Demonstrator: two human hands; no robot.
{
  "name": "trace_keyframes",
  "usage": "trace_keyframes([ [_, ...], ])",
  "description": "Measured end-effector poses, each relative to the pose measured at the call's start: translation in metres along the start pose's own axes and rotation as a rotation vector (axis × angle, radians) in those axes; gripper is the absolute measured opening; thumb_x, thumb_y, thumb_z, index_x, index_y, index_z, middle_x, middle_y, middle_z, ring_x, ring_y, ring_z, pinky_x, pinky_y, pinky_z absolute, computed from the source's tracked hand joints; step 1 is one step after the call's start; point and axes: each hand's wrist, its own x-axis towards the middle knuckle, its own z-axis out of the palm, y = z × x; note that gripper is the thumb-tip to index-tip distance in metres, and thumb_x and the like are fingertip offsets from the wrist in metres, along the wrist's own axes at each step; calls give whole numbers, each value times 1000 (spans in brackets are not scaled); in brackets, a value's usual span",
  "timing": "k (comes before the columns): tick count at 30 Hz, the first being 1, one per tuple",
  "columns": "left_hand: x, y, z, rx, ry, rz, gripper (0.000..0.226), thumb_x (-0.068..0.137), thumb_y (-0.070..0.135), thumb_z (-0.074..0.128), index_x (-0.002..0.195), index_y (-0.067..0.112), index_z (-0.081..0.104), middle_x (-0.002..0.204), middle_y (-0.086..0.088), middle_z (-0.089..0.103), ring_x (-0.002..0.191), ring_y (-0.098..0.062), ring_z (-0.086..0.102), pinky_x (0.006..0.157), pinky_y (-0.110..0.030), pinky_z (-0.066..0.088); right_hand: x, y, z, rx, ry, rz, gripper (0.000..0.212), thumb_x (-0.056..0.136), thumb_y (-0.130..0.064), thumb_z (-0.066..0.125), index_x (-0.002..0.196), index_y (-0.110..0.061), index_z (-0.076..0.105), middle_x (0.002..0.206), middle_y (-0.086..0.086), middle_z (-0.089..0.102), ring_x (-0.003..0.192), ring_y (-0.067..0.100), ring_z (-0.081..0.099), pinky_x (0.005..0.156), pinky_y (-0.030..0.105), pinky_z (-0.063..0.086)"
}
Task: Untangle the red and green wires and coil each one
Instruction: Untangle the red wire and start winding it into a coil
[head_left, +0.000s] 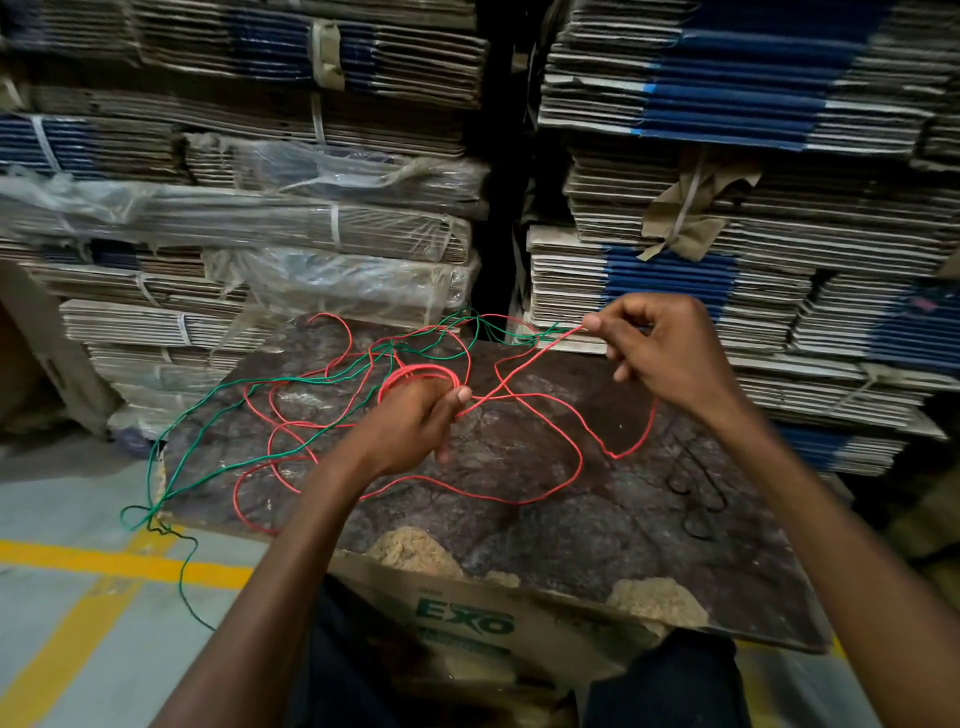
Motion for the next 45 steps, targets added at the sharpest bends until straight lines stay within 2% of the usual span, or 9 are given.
trace_keyframes([
  [4, -16, 14, 0, -408, -102, -33, 38, 103, 36, 36, 79, 13, 54, 47, -5, 60, 91, -29, 71, 85, -37, 51, 14, 2, 6, 42, -3, 91, 27, 85, -37, 71, 71, -13, 67, 47, -1, 53, 32, 7, 43, 38, 17, 33],
  [14, -31, 30, -7, -1355, -75, 10, 32, 86, 45, 63, 72, 17, 62, 47, -8, 56, 104, -38, 67, 102, -50, 47, 20, 21, 20, 160, -82, 287, 35, 74, -31, 80, 72, 2, 67, 37, -9, 41, 34, 1, 29, 37, 14, 22],
  [22, -22, 20, -9, -1845, -89, 285, 48, 106, 31, 24, 105, 0, 60, 132, -27, 56, 140, -43, 32, 108, -69, -1, -4, 34, 30, 229, -193, 371, 19, 81, -25, 76, 69, -13, 66, 43, -11, 46, 40, 1, 34, 38, 12, 25],
  [24, -17, 18, -13, -1894, -20, 308, 46, 105, 28, 27, 103, 0, 63, 136, -23, 54, 140, -42, 32, 106, -74, 5, -13, 36, 33, 236, -251, 386, 17, 83, -28, 73, 71, -17, 69, 46, -12, 50, 42, 1, 36, 40, 14, 25],
  [28, -9, 25, -23, -1891, 198, 362, 36, 97, 24, 39, 85, 10, 70, 129, -13, 63, 135, -38, 39, 96, -75, 32, -29, 37, 40, 278, -378, 433, 20, 89, -30, 65, 86, -12, 73, 45, -14, 50, 45, 0, 34, 42, 16, 23],
  [33, 8, 29, -33, -1771, 509, 206, 33, 91, 26, 44, 69, 21, 69, 128, -2, 65, 125, -29, 51, 107, -63, 31, -42, 34, 44, 358, -518, 405, 30, 83, -41, 68, 86, -12, 76, 51, -3, 45, 47, 6, 34, 42, 16, 24],
  [38, 23, 31, -38, -1767, 696, 124, 25, 101, 20, 38, 82, 18, 55, 134, -10, 58, 110, -14, 60, 102, -26, 34, -41, 18, 32, 376, -599, 320, 22, 90, -24, 65, 80, -5, 71, 55, -5, 59, 49, 6, 46, 47, 16, 32],
  [41, 30, 35, -31, -1520, 794, 161, 25, 106, 21, 31, 89, 19, 48, 134, -8, 54, 137, -14, 42, 114, -23, 23, -39, 6, 25, 419, -591, 258, 21, 91, -15, 61, 76, -1, 66, 65, 0, 65, 53, 4, 54, 54, 13, 42],
  [45, 31, 30, -26, -895, 865, 54, 24, 108, 22, 24, 99, 16, 46, 137, -7, 55, 130, -3, 46, 110, -20, 27, -39, -3, 15, 409, -549, 228, 25, 89, -28, 64, 72, -9, 67, 65, 17, 59, 51, 11, 48, 51, 22, 35],
])
